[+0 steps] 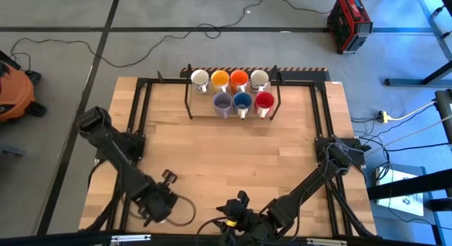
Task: Place coffee mugs
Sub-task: Put the purple mug on the shelf
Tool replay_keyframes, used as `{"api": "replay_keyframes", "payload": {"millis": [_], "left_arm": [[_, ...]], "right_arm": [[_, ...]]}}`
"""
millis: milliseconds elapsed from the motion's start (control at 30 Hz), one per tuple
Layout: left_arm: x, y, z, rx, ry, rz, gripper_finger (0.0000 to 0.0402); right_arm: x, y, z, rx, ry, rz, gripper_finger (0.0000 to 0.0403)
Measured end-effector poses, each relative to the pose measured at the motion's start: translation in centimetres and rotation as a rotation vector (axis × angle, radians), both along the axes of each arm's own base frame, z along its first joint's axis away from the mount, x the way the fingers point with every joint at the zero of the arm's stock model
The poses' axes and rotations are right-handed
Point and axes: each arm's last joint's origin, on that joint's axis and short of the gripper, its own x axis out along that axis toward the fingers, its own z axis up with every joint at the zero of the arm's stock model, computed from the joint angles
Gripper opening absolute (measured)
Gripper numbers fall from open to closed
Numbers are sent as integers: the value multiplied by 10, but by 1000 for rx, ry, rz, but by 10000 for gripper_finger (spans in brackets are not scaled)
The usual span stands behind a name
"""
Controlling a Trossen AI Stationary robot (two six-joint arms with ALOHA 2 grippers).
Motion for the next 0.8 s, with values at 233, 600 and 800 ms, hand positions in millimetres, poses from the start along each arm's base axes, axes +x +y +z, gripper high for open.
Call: {"api": "replay_keyframes", "payload": {"millis": [233,600,800], "left_arm": [[41,40,3,24,-48,-34,12],[81,79,1,-20,-112,-65,12],[91,90,-10,-2,-83,-19,12]], "right_arm": [[-1,-1,-1,7,0,-38,195],[-6,7,-32,92,24,-92,195],[-6,7,-43,116,9,-97,195]]}}
